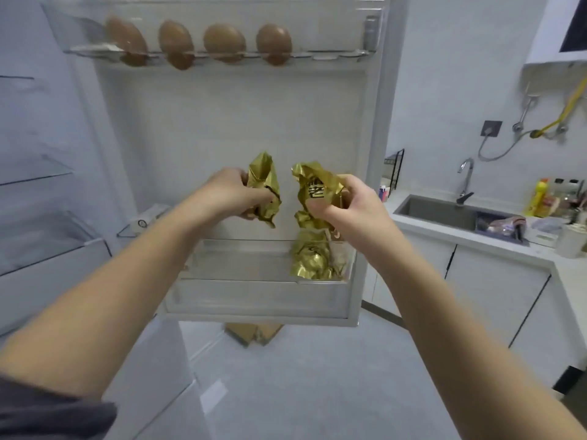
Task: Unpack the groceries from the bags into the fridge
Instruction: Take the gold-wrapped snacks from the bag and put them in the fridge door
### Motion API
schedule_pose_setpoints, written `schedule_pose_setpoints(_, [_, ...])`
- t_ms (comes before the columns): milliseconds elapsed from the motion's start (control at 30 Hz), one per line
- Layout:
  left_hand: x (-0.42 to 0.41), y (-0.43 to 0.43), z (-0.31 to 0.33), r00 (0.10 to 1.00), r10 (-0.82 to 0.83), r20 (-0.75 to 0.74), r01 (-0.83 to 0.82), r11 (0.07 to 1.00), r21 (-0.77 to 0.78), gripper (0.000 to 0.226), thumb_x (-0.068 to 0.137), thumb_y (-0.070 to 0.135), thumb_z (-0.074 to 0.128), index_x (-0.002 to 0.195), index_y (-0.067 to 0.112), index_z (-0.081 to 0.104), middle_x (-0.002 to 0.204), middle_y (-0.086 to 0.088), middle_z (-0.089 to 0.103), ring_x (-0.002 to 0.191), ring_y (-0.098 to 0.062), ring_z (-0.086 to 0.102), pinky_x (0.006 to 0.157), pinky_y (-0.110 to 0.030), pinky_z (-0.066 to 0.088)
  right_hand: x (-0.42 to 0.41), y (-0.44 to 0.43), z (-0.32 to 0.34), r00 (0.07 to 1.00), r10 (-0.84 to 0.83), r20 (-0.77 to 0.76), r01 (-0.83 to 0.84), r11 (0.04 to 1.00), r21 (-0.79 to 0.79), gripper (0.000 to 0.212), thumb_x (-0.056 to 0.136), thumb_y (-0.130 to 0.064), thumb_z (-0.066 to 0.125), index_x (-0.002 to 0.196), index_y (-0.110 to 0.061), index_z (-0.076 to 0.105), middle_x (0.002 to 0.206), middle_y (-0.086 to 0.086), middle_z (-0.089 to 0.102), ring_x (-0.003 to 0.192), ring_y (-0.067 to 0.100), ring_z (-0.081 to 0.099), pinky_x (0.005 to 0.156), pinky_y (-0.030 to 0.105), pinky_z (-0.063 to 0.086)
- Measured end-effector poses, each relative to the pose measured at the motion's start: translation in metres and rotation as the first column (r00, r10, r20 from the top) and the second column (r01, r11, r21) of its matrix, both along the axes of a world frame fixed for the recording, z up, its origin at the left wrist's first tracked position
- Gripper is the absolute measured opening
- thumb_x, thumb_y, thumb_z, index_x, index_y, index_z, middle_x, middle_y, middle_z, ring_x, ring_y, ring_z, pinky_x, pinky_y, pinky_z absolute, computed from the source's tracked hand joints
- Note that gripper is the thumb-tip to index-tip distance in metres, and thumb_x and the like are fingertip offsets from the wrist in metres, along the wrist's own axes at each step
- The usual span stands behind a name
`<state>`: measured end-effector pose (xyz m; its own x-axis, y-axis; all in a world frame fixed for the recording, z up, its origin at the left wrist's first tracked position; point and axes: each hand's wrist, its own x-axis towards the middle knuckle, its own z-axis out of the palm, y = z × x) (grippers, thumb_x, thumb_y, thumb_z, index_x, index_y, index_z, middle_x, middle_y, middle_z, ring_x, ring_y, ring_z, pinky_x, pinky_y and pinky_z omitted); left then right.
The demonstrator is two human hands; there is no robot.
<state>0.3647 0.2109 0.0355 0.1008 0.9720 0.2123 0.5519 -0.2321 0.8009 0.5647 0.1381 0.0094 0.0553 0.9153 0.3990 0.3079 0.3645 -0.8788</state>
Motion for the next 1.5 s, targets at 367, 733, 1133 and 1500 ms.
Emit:
schedule_pose_setpoints(367, [0.028,0.046,-0.043,0.964,-0.253,-0.080,0.140,0.741,-0.657,0.021,0.092,0.011,0.066,0.080,-0.005,0.062,0.074,-0.013,0.071,0.098,-0.030,0.070,0.081,-0.033,0.058,-0.030,0.075,0.003,0.558,-0.195,0.806,0.205,0.974,0.093,0.043,0.083,-0.014,0.070,0.122,-0.009,0.052,0.112,0.010,0.054,0.092,0.025,0.053,0.070,0.031,0.043])
schedule_pose_setpoints(733, [0.028,0.069,-0.055,0.938,-0.347,-0.024,0.224,0.654,-0.722,0.024,0.094,0.029,0.064,0.087,0.006,0.064,0.068,0.001,0.074,0.062,-0.009,0.071,0.061,-0.017,0.058,-0.035,0.083,-0.006,0.173,-0.122,0.977,0.268,0.961,0.072,0.038,0.087,-0.004,0.061,0.123,-0.013,0.051,0.113,0.007,0.054,0.095,0.026,0.055,0.066,0.033,0.044])
schedule_pose_setpoints(1133, [0.023,0.068,-0.052,0.931,-0.362,-0.043,0.214,0.639,-0.738,0.024,0.092,0.021,0.067,0.088,-0.003,0.064,0.076,-0.008,0.075,0.069,-0.014,0.074,0.072,-0.020,0.059,-0.034,0.076,0.007,0.118,-0.043,0.992,0.192,0.981,0.020,0.035,0.085,-0.009,0.065,0.117,-0.011,0.052,0.109,0.006,0.051,0.091,0.024,0.054,0.066,0.033,0.046])
schedule_pose_setpoints(1500, [0.010,0.066,-0.049,0.902,-0.431,-0.037,0.256,0.601,-0.757,0.027,0.088,0.014,0.071,0.099,-0.009,0.064,0.090,-0.018,0.075,0.080,-0.025,0.074,0.070,-0.027,0.061,-0.033,0.073,0.011,0.100,0.105,0.989,0.236,0.964,-0.126,0.040,0.089,-0.011,0.068,0.127,-0.005,0.057,0.122,0.012,0.061,0.104,0.027,0.059,0.068,0.028,0.041])
